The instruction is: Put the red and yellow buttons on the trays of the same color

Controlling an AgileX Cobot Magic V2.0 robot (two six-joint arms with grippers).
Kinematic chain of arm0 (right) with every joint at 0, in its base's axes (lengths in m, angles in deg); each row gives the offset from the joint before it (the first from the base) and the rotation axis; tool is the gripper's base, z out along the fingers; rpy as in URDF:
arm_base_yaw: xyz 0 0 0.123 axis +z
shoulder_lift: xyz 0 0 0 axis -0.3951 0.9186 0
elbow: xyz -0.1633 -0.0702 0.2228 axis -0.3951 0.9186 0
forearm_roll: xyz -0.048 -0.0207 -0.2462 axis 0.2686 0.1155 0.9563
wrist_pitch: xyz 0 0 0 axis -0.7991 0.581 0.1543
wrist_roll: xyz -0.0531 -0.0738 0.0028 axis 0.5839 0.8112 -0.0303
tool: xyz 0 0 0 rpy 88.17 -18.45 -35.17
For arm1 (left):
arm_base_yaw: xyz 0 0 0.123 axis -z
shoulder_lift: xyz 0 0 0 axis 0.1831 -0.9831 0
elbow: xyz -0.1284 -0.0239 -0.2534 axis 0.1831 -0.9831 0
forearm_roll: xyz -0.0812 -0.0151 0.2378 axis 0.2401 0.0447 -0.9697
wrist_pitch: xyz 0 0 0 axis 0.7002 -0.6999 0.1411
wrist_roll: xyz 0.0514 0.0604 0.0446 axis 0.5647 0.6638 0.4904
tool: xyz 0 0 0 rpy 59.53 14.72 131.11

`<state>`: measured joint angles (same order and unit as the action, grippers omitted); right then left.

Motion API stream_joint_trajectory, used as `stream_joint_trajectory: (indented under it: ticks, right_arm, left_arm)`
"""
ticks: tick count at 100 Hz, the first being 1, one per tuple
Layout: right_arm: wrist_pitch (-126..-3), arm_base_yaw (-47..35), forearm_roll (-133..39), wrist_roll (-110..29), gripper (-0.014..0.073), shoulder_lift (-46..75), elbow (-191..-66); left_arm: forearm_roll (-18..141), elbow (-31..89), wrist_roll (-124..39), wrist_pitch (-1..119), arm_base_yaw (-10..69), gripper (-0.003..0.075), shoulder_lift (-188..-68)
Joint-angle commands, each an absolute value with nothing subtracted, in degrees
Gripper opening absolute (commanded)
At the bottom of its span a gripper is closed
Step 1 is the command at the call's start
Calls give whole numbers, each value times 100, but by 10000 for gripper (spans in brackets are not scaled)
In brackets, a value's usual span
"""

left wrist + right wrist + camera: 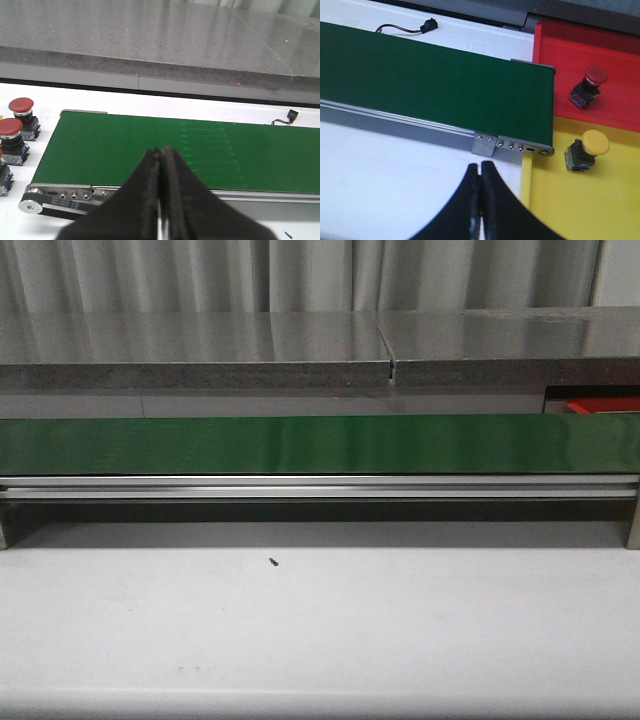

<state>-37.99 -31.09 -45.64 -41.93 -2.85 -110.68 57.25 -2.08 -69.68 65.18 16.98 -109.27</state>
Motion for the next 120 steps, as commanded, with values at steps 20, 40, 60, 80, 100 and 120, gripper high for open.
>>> stream_joint_trajectory:
  ticks: [20,40,60,80,100,120]
  right_arm:
    - [-3842,-3099,-4620,-4147,-117,-326,-11197]
    - [-3842,-3099,-4620,-4147,-117,-326,-11197]
    - [-3842,-3099,-4620,-4147,-117,-326,-11197]
    - [-3842,-3099,-4620,-4147,-117,-326,-11197]
    - [-3842,-3099,-4620,-4147,-117,-326,-11197]
    - [-3842,-3099,-4620,-4147,-117,-326,-11197]
  left_arm:
    - [5799,-55,-6995,6961,1734,-19,-10915]
    - [5799,-55,-6995,6961,1734,-19,-10915]
    - [5799,-55,-6995,6765,1734,10,-10915]
    - [5799,-55,-6995,6421,1734,384,-10915]
    - [5935,-55,-6995,6333,1734,585,-10915]
    - [5990,434,-7034,5773,1514,584,-10983]
